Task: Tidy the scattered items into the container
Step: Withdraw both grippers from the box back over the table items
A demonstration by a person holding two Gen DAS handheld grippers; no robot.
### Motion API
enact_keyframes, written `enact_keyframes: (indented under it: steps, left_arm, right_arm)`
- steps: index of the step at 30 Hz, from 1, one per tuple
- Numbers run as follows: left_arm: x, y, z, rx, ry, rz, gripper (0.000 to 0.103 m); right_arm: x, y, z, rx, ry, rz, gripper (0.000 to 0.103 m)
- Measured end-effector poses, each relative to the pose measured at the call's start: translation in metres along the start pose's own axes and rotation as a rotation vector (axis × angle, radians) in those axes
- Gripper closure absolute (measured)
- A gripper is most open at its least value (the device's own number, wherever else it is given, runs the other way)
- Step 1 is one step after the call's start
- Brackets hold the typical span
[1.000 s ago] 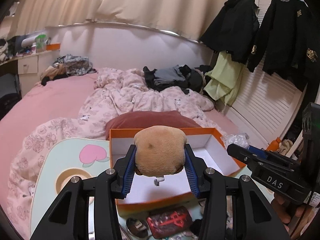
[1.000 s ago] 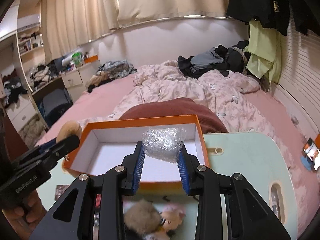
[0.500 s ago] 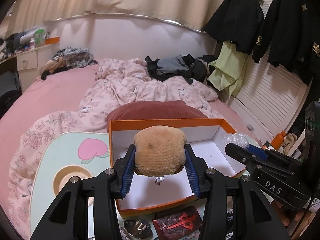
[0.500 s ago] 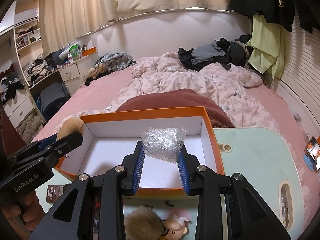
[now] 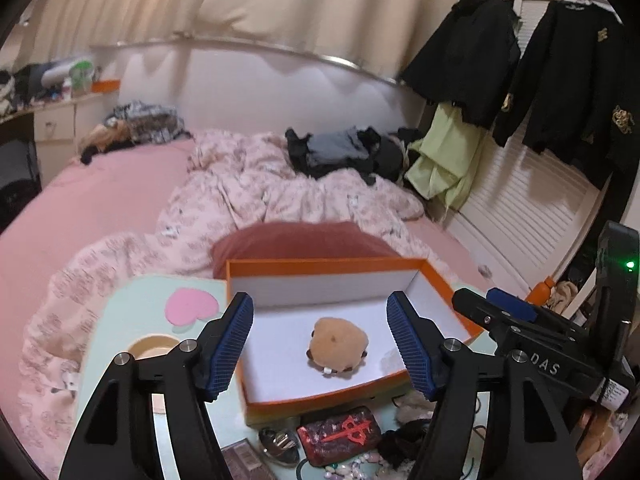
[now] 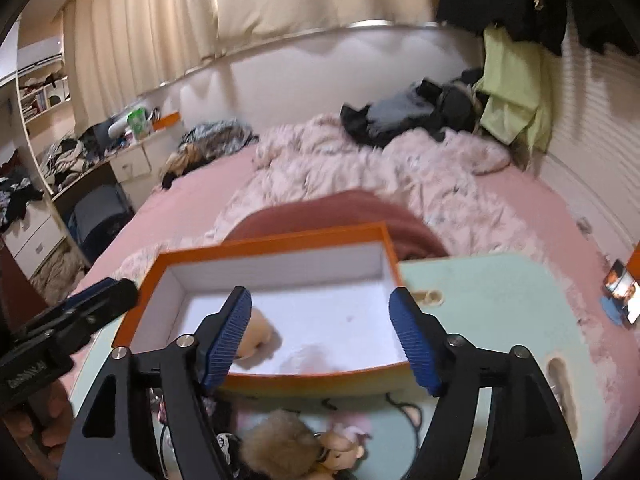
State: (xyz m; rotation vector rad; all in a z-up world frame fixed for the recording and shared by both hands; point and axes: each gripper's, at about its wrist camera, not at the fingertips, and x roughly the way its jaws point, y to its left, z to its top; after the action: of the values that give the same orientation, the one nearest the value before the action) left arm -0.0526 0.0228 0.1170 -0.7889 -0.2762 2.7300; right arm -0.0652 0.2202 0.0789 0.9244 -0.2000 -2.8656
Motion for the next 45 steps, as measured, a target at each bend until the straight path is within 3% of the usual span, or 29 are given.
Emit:
enact_keyframes:
  steps: [4, 6, 10, 12, 15, 20, 25, 30, 33, 39, 45]
  left_arm:
    - [-0.033, 0.002, -0.002, -0.015, -0.026, -0.025, 0.032]
    - [-0.048, 0.004, -0.007, -0.009, -0.012, -0.038, 0.021]
    - [-0.067, 0.009, -0.036, 0.012, 0.049, 0.064, 0.013]
    - [-0.064, 0.012, -0.058, -0.020, 0.095, 0.097, 0.011]
    - [-0.048, 0.012, -0.100, -0.060, 0.220, 0.080, 0.011]
    - [-0.034, 0.002, -0.133, -0.029, 0.265, 0.186, 0.010]
    - [-0.024, -0.008, -0.144, 0.101, 0.295, 0.308, 0.000]
    - [-0.030, -0.007, -0.143, 0.101, 0.273, 0.297, 0.000]
    - [-0.032, -0.006, -0.144, 0.108, 0.264, 0.289, 0.000]
    - [-0.029, -0.007, -0.145, 0.113, 0.261, 0.284, 0.000]
    - [-0.029, -0.007, -0.145, 0.114, 0.260, 0.283, 0.000]
  right_arm:
    - [-0.026, -0.008, -0.001, 0.026, -0.039, 0.015, 0.031]
    - [-0.039, -0.015, -0.004, 0.050, -0.052, 0.028, 0.031]
    - [-0.064, -0.021, -0.026, 0.057, -0.019, 0.049, 0.031]
    - [-0.073, -0.017, -0.044, 0.022, 0.002, 0.041, 0.031]
    - [-0.078, -0.010, -0.072, 0.000, 0.025, 0.014, 0.031]
    - [-0.070, 0.000, -0.113, -0.030, 0.104, 0.024, 0.031]
    - [-0.052, -0.013, -0.122, 0.030, 0.183, -0.033, 0.031]
    - [-0.046, -0.021, -0.125, 0.032, 0.203, -0.143, 0.030]
    - [-0.040, -0.016, -0.127, -0.013, 0.222, -0.207, 0.018]
    - [-0.036, -0.014, -0.129, -0.038, 0.253, -0.194, 0.000]
    - [-0.036, -0.014, -0.129, -0.039, 0.255, -0.194, 0.000]
